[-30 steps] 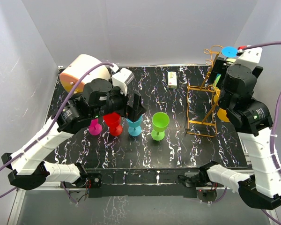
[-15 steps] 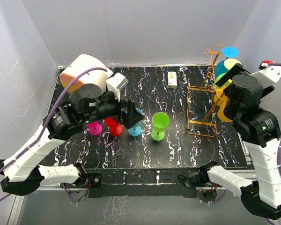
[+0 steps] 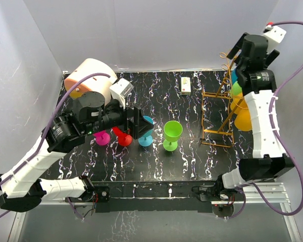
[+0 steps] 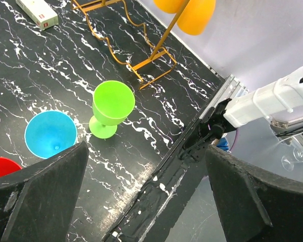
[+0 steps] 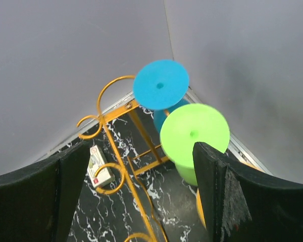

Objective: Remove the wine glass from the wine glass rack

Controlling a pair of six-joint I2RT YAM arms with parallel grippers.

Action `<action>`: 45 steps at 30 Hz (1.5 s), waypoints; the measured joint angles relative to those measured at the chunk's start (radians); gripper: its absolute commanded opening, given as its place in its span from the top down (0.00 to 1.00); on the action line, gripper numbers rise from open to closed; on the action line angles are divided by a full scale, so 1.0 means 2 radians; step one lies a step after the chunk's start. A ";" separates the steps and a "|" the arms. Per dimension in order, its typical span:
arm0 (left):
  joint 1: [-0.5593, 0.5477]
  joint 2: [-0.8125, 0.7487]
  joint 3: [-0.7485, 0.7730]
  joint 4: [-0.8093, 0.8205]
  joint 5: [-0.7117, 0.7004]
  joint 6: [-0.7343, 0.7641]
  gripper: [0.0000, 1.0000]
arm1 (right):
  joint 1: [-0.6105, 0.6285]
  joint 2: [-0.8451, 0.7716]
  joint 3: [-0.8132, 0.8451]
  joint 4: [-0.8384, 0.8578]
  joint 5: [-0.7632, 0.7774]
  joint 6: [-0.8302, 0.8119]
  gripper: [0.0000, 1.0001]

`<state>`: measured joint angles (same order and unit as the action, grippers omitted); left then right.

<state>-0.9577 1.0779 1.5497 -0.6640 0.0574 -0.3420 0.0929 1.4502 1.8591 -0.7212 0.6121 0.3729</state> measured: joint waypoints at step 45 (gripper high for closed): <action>0.000 0.046 0.005 -0.002 -0.007 -0.003 0.01 | -0.214 0.132 0.084 0.002 -0.313 0.022 0.43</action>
<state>-0.9577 1.1702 1.5597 -0.6674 0.0425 -0.3481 -0.3355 1.7149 2.0262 -0.7174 -0.0132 0.4171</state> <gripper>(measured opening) 0.985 0.576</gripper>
